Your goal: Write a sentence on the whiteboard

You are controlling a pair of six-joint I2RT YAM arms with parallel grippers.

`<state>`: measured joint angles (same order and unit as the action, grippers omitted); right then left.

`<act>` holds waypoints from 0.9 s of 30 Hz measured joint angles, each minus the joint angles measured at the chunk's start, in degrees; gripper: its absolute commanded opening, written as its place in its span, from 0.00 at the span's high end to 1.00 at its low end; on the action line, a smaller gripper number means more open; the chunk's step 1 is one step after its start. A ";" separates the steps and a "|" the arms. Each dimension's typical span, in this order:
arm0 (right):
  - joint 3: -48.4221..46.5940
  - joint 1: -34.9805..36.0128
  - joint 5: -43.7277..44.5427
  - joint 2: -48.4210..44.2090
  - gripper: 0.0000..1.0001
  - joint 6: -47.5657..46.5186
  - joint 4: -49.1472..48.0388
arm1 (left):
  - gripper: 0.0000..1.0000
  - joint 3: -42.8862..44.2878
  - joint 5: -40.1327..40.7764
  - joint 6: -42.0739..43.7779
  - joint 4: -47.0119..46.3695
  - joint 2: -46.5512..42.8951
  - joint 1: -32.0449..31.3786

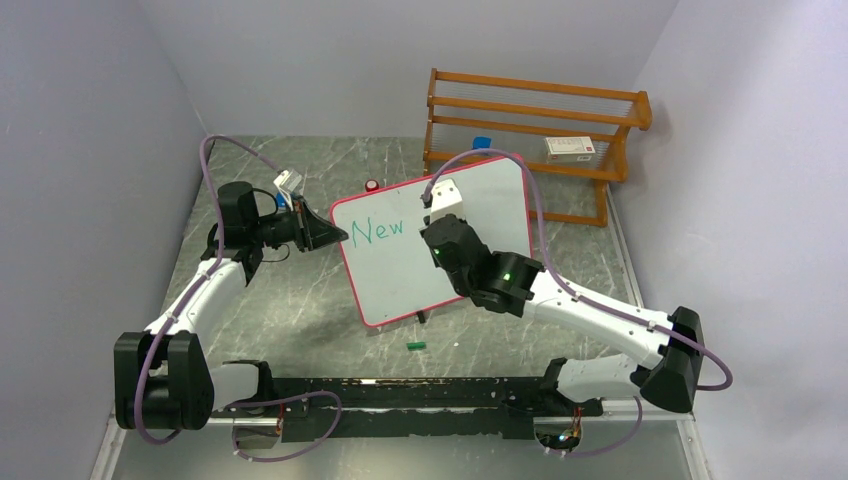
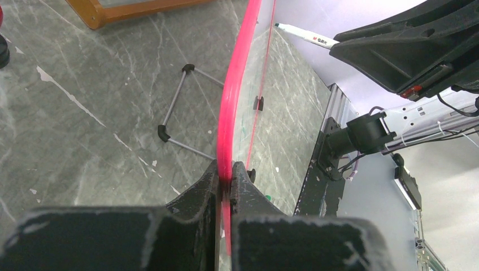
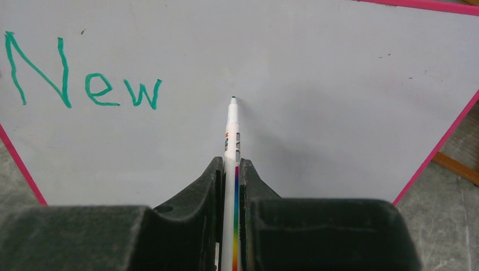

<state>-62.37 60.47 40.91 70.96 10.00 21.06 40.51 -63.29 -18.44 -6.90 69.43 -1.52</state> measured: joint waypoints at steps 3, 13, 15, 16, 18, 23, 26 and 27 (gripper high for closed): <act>-0.22 -0.20 -0.11 0.24 1.00 0.02 0.07 | 0.95 -0.02 -0.02 -0.02 -0.07 0.00 0.00; -0.57 -0.52 -0.46 1.81 1.00 0.07 0.22 | 0.95 -0.02 -0.04 -0.39 -0.33 0.02 0.00; -0.59 -0.52 -0.48 2.01 1.00 0.07 0.22 | 0.95 -0.02 -0.07 -0.42 -0.39 0.02 0.00; -0.61 -0.55 -0.46 2.01 1.00 0.07 0.22 | 0.95 -0.02 -0.07 -0.42 -0.42 0.02 0.00; -0.63 -0.57 -0.46 2.05 1.00 0.07 0.20 | 0.95 -0.02 -0.07 -0.44 -0.52 0.02 0.00; -0.63 -0.72 -0.44 2.14 1.00 0.04 0.15 | 0.95 -0.02 -0.15 -0.46 -0.55 0.02 0.02; -0.63 -0.74 -0.44 2.16 1.00 0.04 -0.02 | 0.95 -0.02 -0.20 -0.52 -0.57 0.02 0.04; -0.63 -0.74 -0.44 2.16 1.00 0.02 -0.17 | 0.95 -0.02 -0.20 -0.55 -0.59 0.02 0.04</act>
<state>-63.00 59.72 40.47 73.12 10.02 20.88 40.49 -63.48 -18.98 -7.49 69.45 -1.48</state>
